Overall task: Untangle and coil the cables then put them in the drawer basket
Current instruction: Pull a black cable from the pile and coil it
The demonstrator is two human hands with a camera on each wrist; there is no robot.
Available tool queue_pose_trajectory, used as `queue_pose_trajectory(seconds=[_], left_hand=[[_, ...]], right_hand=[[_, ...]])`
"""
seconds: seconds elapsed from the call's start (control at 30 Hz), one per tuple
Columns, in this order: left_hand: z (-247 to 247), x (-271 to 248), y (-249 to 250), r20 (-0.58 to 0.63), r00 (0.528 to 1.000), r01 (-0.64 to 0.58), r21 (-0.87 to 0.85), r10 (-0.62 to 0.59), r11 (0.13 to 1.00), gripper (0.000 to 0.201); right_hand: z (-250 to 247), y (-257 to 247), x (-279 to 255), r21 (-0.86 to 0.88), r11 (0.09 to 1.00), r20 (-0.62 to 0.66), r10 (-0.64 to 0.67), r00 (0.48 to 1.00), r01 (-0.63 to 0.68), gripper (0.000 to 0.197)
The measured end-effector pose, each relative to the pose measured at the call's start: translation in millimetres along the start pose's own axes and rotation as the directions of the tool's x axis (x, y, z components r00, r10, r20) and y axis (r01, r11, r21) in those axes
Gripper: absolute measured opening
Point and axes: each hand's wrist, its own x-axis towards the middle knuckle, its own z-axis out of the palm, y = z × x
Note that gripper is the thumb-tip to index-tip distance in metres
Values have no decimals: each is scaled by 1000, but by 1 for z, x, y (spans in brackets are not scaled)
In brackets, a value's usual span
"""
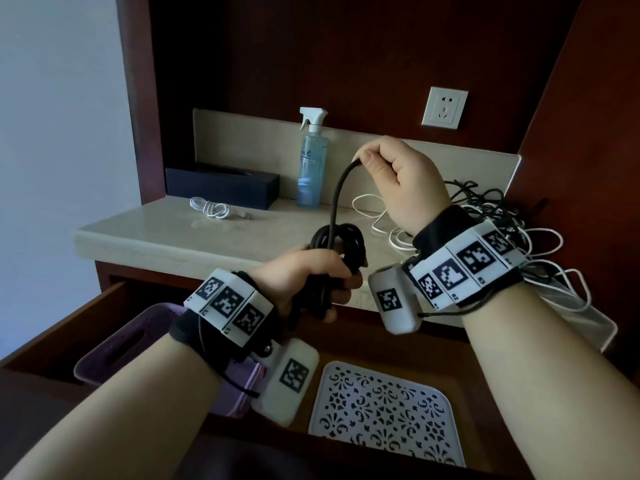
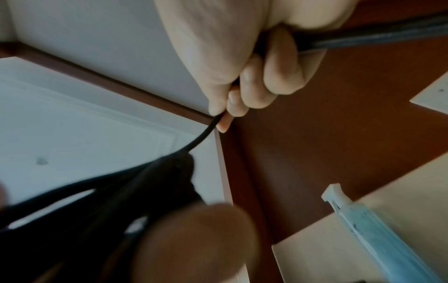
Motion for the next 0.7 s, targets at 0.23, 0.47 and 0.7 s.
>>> queue_pose_trajectory(seconds=[0.23, 0.47, 0.7], left_hand=[[-14, -6, 18, -5, 969, -243, -233, 249, 942, 59], [-18, -1, 19, -160, 935, -344, -194, 316, 919, 48], [-14, 3, 15, -272, 883, -444, -215, 384, 870, 57]], right_hand=[[4, 13, -24, -6, 957, 365, 272, 890, -290, 25], [0, 7, -43, -68, 970, 84, 239, 967, -234, 30], [3, -4, -76, -148, 977, 87, 167, 982, -153, 28]])
